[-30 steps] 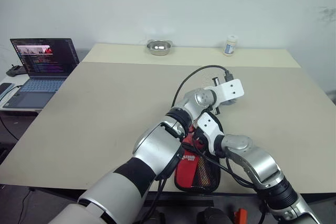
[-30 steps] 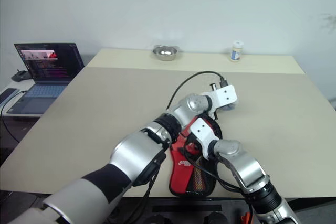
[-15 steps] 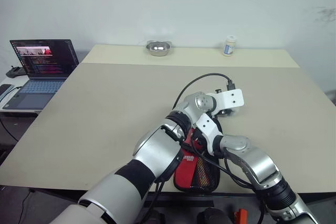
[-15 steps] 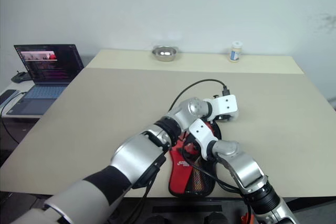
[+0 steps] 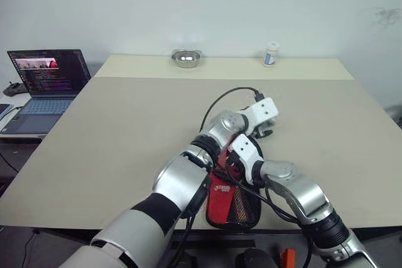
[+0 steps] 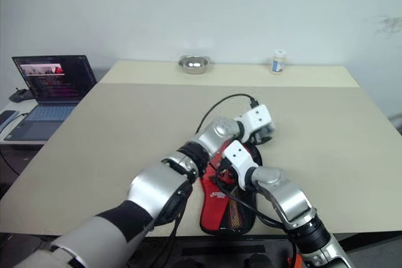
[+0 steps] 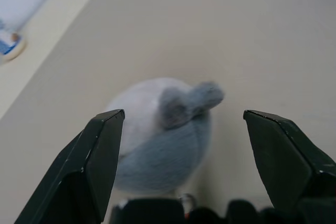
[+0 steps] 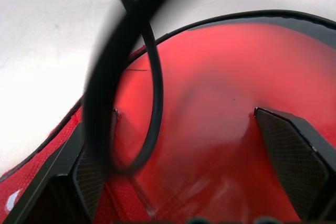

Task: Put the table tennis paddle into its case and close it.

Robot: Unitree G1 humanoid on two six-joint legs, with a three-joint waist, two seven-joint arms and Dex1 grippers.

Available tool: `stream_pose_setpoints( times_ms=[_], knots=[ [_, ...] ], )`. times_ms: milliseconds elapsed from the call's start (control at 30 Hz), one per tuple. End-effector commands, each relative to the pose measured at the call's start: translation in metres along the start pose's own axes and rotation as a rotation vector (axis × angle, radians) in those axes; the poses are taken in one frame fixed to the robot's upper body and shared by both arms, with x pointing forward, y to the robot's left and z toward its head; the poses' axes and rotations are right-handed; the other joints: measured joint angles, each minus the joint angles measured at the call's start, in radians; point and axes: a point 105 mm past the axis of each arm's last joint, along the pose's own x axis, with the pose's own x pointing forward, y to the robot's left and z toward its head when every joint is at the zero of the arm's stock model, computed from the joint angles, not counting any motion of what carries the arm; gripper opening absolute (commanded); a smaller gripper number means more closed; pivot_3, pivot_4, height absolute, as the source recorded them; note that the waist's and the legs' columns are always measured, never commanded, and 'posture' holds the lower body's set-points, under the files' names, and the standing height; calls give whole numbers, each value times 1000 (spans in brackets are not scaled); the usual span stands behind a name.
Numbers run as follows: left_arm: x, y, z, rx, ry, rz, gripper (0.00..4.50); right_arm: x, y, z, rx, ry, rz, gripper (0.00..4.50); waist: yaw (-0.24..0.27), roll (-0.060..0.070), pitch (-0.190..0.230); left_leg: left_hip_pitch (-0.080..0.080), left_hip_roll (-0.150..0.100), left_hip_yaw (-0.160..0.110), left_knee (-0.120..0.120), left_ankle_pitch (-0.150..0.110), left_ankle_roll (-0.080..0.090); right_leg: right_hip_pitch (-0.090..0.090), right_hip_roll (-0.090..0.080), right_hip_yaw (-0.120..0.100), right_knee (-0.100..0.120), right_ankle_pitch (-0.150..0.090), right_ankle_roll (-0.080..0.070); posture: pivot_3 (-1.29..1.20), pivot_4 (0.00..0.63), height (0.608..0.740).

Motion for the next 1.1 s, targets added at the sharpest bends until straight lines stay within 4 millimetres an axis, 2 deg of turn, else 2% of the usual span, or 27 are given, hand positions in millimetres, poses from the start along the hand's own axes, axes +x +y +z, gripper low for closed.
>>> stream_pose_setpoints(
  times_ms=[33, 167, 300, 367, 500, 533, 600, 667, 833, 1000, 1100],
  knots=[
    [-22, 38, 18, -18, -109, 65, 3935, -11, -14, -10, 89, 52, -80, 4500, 1, 0, 0, 0, 0, 0, 0, 0, 0, 0, 0, 0, 0, 0, 0, 0, 150, 740],
    [-56, 74, 4, -78, -130, 126, 3935, -40, -14, 26, 101, -53, -100, 4500, 4, -1, 4, -4, -1, 0, 0, 0, 0, -1, 0, 0, -1, 0, 0, 0, 150, 740],
    [-76, 83, -13, -131, -139, 113, 3935, -63, -15, 47, 78, -116, -117, 4500, 5, -3, 7, -7, -2, -1, 0, 0, 0, -3, -1, -1, -2, 3, -5, 0, 150, 740],
    [-87, 74, -26, -167, -162, 17, 3935, -80, -19, 57, 50, -154, -131, 4500, 5, -3, 7, -8, -2, -2, -1, 0, 0, -3, -1, -2, -3, 3, -5, 0, 150, 740],
    [-97, 34, -45, -169, -158, -216, 3935, -113, -34, 68, -36, -193, -178, 4500, 5, -2, 8, -8, -2, -2, -1, 0, 0, -2, -1, -3, -6, 3, -5, 0, 150, 740],
    [-98, 25, -45, -170, -163, -259, 3935, -121, -38, 68, -73, -184, -191, 4500, 8, -2, 8, -8, -2, -3, -1, 0, 0, -2, 0, -3, -7, 3, -5, 0, 150, 740],
    [-97, 2, -50, -182, -157, -336, 3935, -137, -59, 64, -91, -152, -256, 4500, 12, -2, 9, -10, -2, -4, -1, 0, 0, -2, -1, -4, -9, 3, -5, 0, 150, 740],
    [-96, -10, -52, -194, -150, -368, 3935, -146, -74, 59, -84, -130, -298, 4500, 18, -3, 9, -12, -2, -5, -1, 0, 0, -2, -1, -5, -10, 3, -5, 0, 150, 740],
    [-80, -25, -56, -219, -129, -373, 3935, -145, -115, 64, -33, -151, -400, 4500, 24, -2, 9, -11, -2, -5, 0, 0, 0, -2, 0, -4, -10, 3, -5, 0, 150, 740],
    [-67, -35, -69, -244, -83, -353, 3935, -121, -134, 77, -3, -209, -395, 4500, 22, -2, 9, -9, -1, -5, 0, 0, 1, -1, 3, -2, -9, 4, -6, 0, 150, 740],
    [-61, -43, -73, -264, -79, -358, 3935, -100, -147, 77, 23, -212, -391, 4500, 25, -2, 9, -9, -1, -5, 0, 0, 1, -1, 3, -2, -9, 4, -6, 0, 150, 740]
  ],
)
